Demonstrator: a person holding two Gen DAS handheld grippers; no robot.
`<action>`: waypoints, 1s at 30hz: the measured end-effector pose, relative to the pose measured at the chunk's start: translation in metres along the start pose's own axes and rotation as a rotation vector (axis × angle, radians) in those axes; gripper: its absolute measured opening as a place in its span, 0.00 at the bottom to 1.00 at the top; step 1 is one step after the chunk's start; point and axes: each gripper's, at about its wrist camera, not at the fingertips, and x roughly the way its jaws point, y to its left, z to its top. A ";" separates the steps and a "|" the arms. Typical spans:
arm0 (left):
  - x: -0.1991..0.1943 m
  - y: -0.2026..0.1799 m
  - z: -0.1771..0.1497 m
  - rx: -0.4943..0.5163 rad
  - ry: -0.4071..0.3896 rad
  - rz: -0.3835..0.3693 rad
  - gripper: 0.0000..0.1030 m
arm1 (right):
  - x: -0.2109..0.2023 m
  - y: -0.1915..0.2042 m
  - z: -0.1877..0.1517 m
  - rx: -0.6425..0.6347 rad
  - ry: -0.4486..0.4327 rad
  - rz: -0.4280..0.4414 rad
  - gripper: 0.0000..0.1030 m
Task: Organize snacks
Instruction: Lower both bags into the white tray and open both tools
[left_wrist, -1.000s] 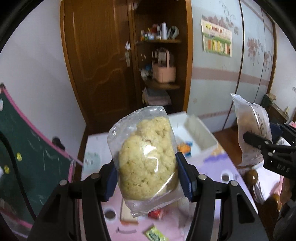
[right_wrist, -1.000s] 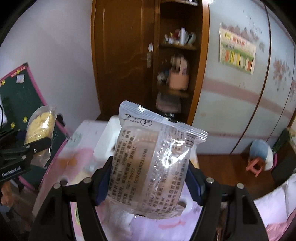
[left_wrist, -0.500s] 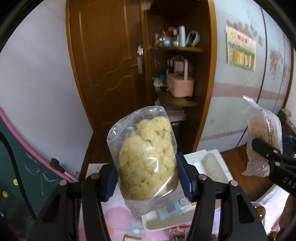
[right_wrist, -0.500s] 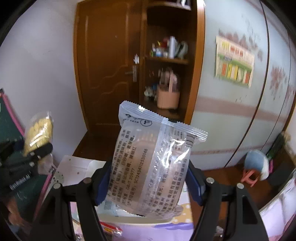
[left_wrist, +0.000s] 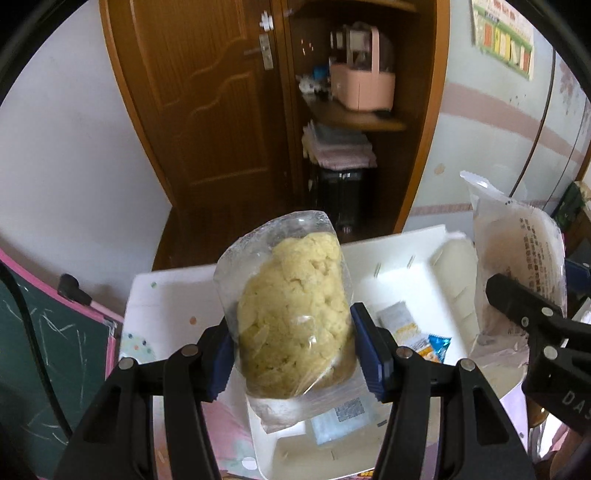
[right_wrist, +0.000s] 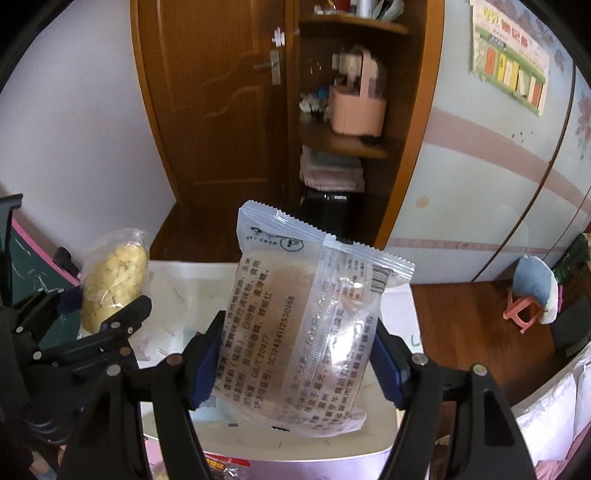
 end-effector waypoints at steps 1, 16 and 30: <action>0.006 -0.001 -0.002 0.000 0.011 0.000 0.55 | 0.005 0.001 -0.001 0.001 0.009 -0.002 0.69; 0.024 0.004 -0.033 -0.004 0.110 -0.052 0.89 | 0.033 -0.004 -0.016 0.026 0.057 0.017 0.75; -0.037 0.027 -0.062 -0.060 0.137 -0.071 0.89 | -0.020 -0.002 -0.043 0.039 0.051 0.052 0.75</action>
